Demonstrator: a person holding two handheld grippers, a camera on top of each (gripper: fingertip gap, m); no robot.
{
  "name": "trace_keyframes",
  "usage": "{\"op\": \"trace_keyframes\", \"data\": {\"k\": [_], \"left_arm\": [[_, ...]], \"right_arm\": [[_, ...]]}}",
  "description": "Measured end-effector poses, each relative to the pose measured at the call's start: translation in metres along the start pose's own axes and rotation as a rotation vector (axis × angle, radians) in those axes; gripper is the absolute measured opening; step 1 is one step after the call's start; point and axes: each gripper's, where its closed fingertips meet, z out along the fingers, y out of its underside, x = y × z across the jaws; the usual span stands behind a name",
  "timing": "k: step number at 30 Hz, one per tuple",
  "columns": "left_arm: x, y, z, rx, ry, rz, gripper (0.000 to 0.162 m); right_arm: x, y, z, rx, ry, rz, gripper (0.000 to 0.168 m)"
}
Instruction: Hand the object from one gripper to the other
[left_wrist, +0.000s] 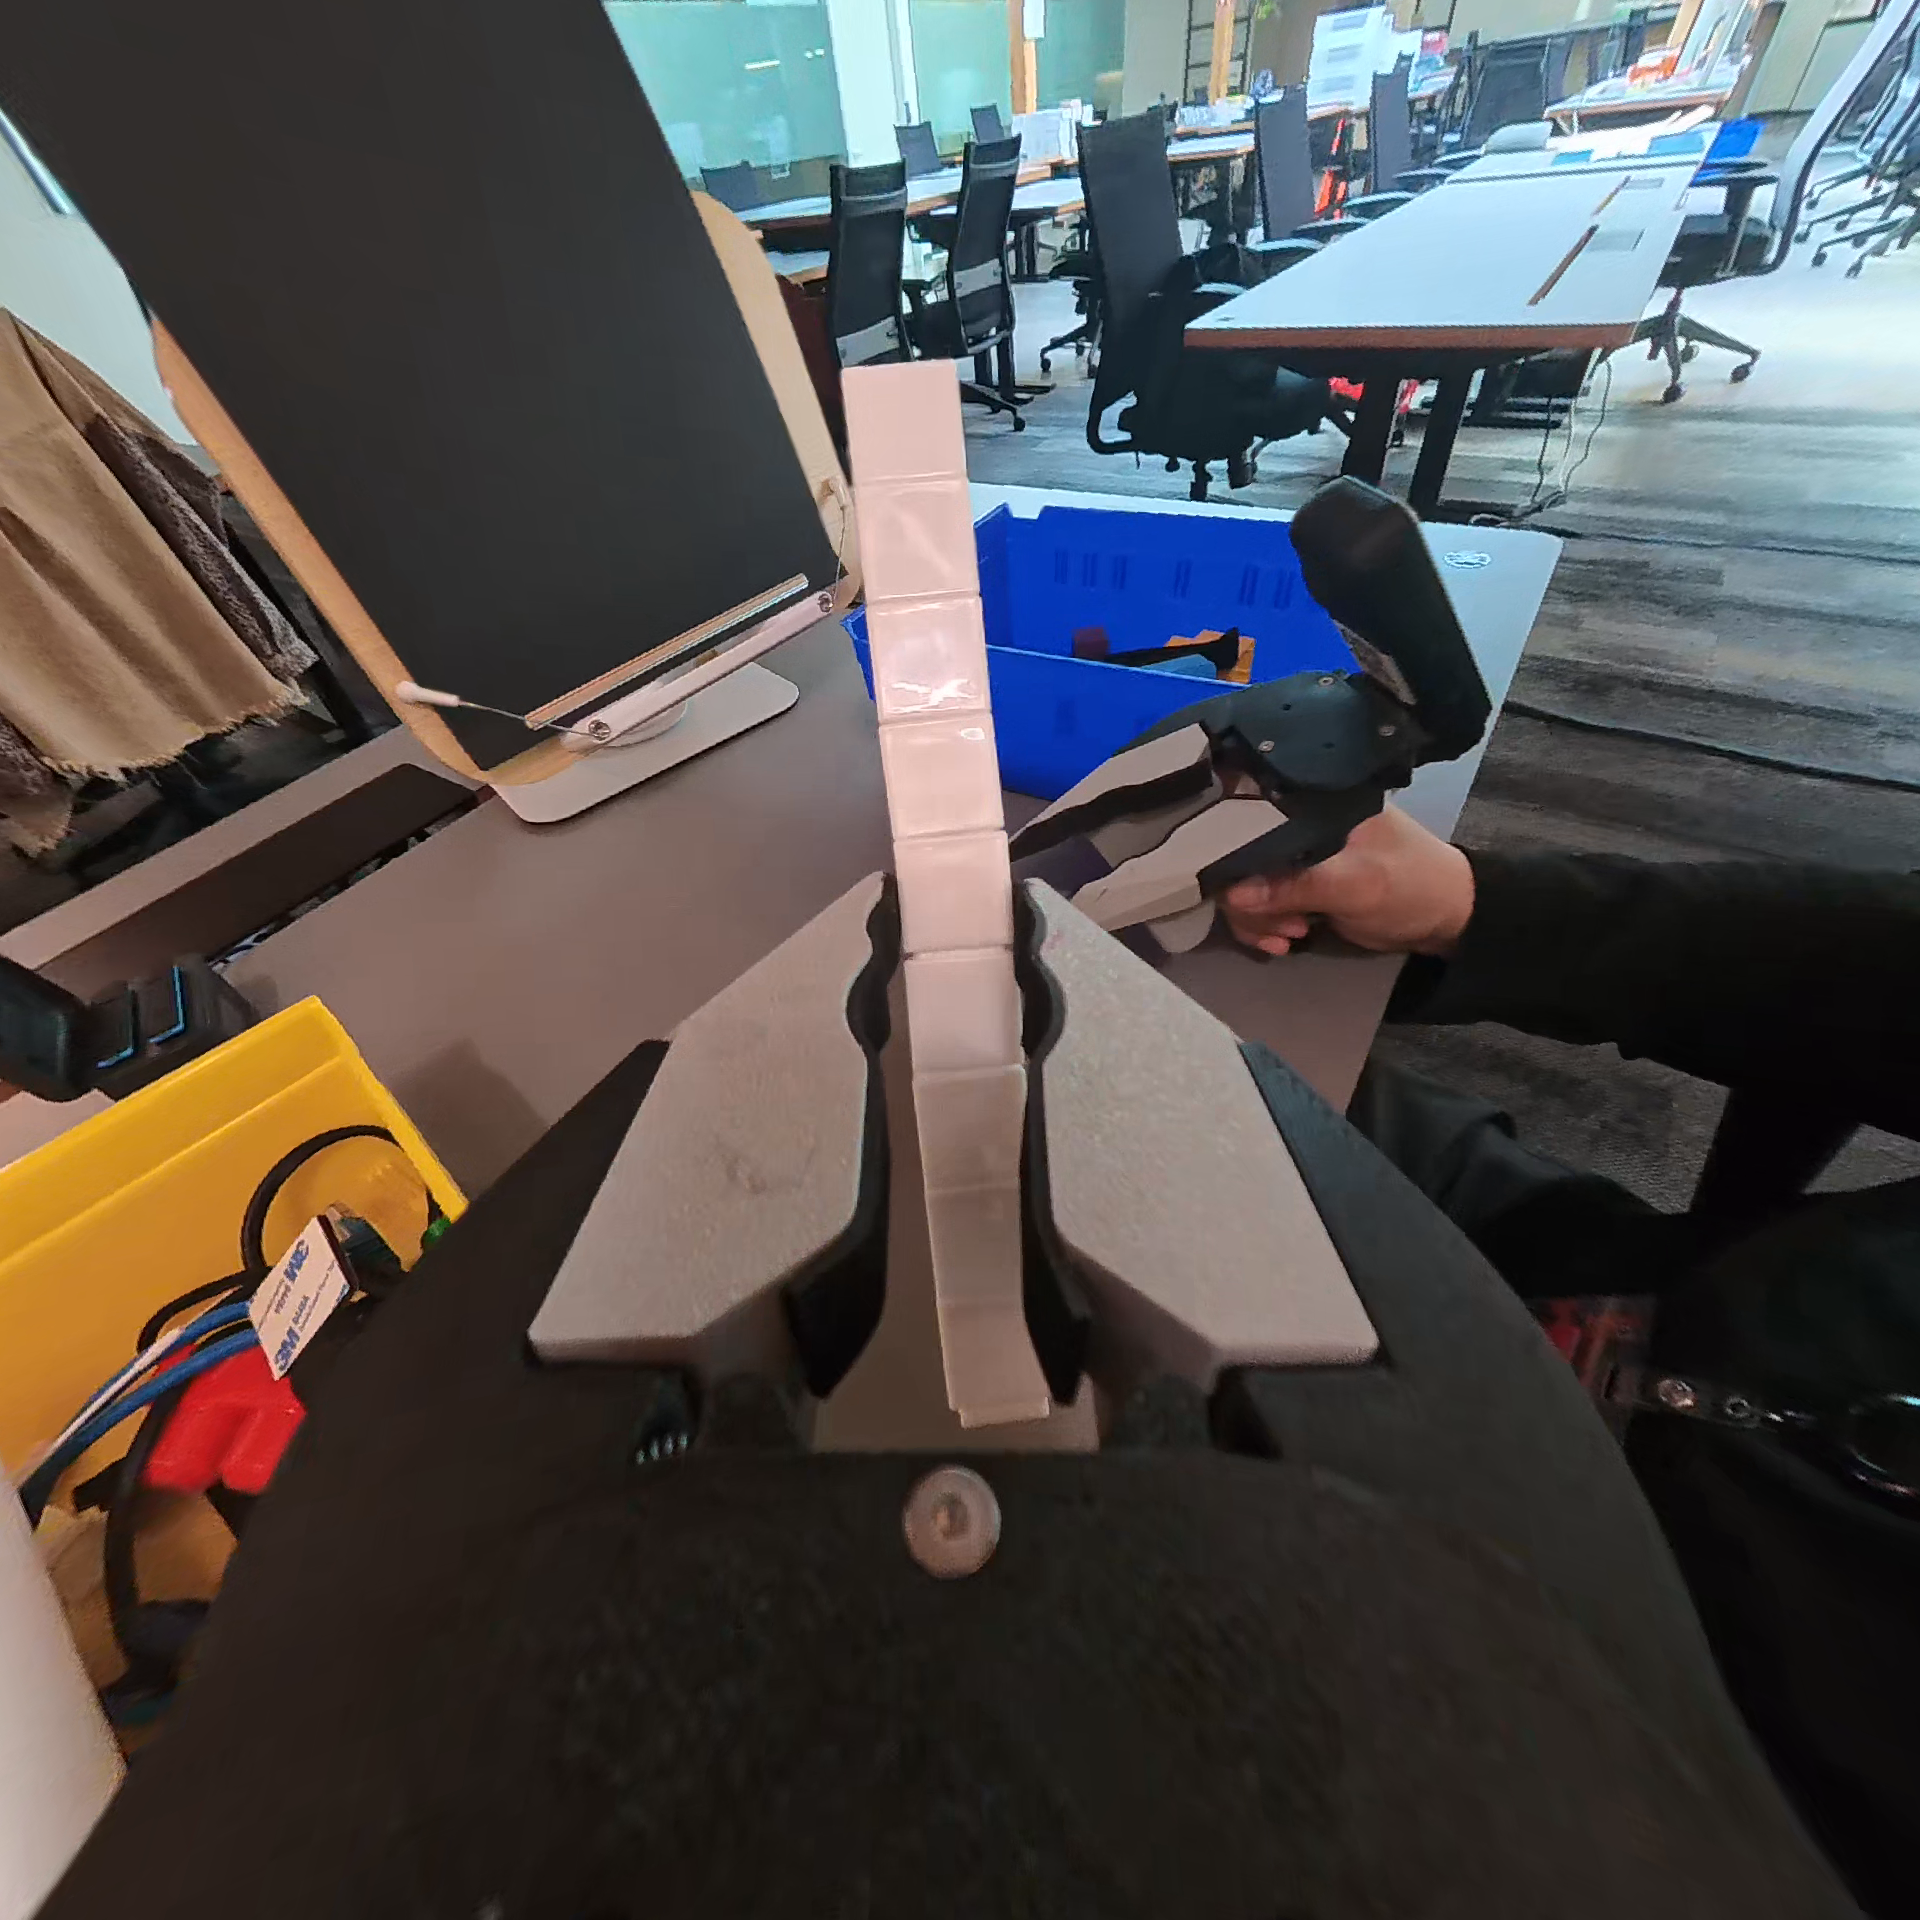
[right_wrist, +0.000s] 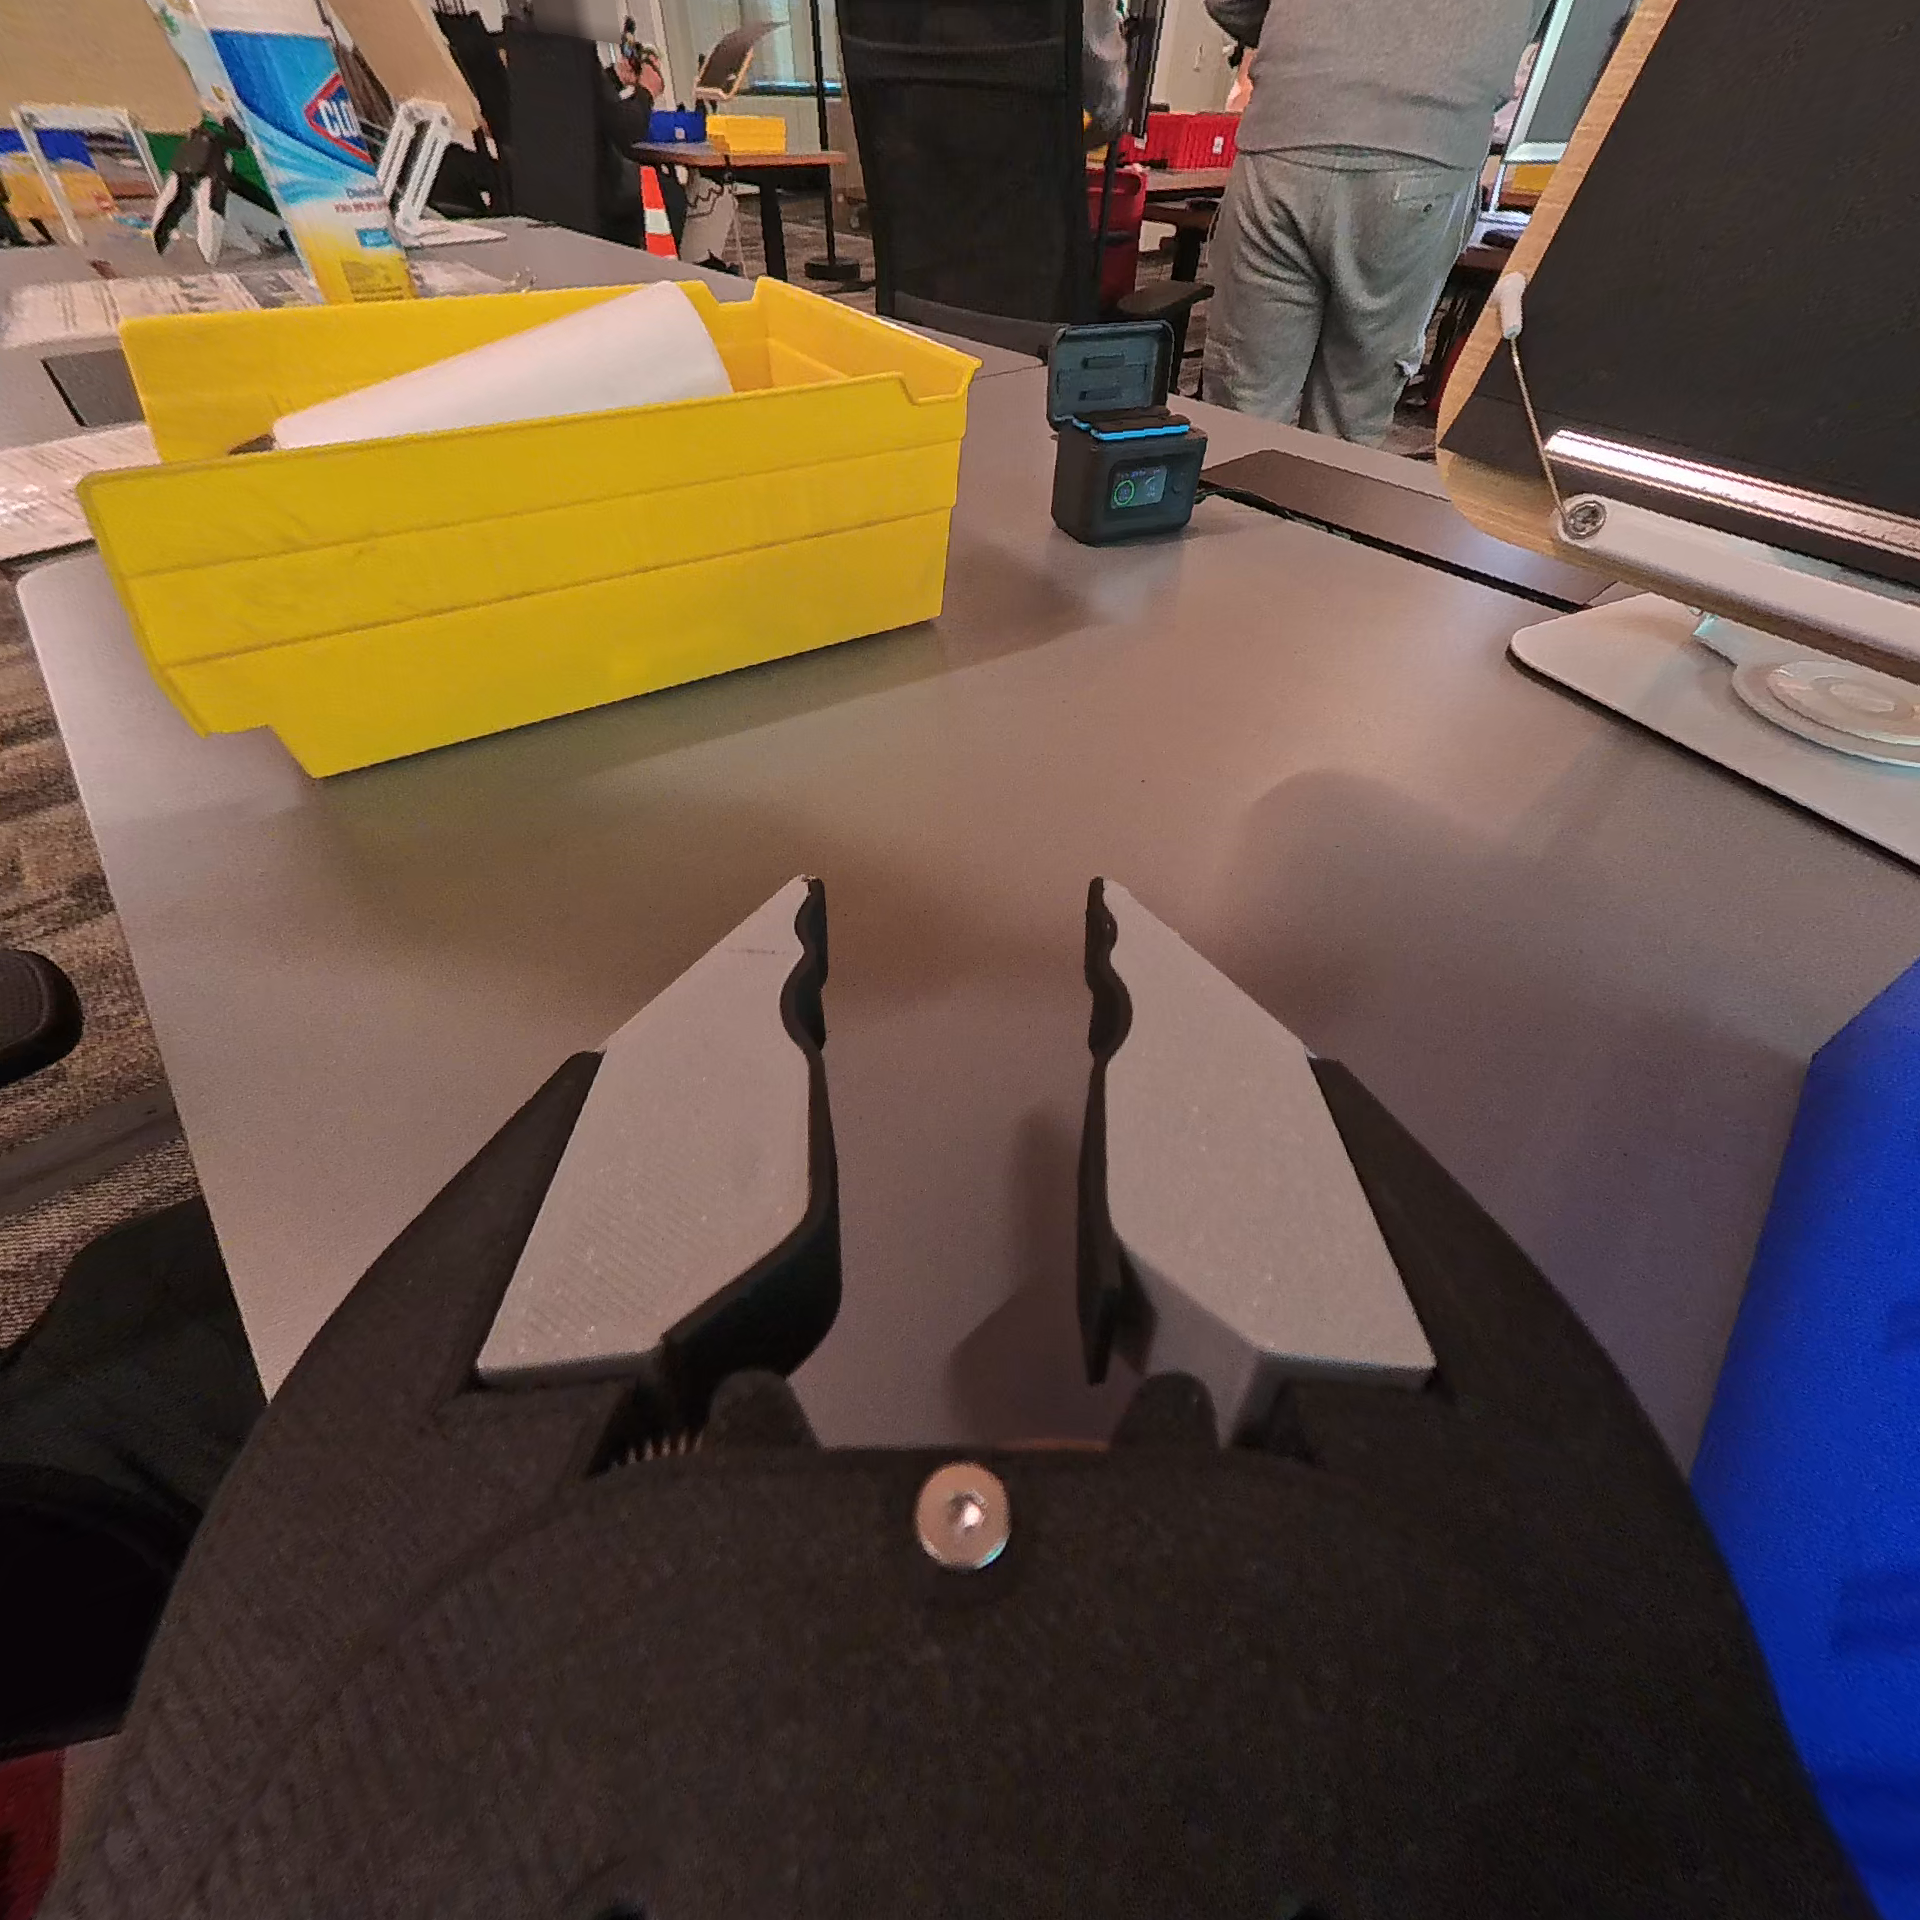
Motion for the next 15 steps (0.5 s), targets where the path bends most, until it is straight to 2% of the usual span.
{"op": "trace_keyframes", "data": {"k": [10,15], "left_arm": [[0.006,0.003,0.001,-0.02,0.02,0.033,0.02],[0.013,0.011,0.014,-0.041,0.05,0.025,0.02]], "right_arm": [[-0.003,-0.001,0.0,0.006,-0.016,-0.006,0.048],[-0.011,-0.003,-0.001,0.024,-0.05,-0.022,0.05]]}}
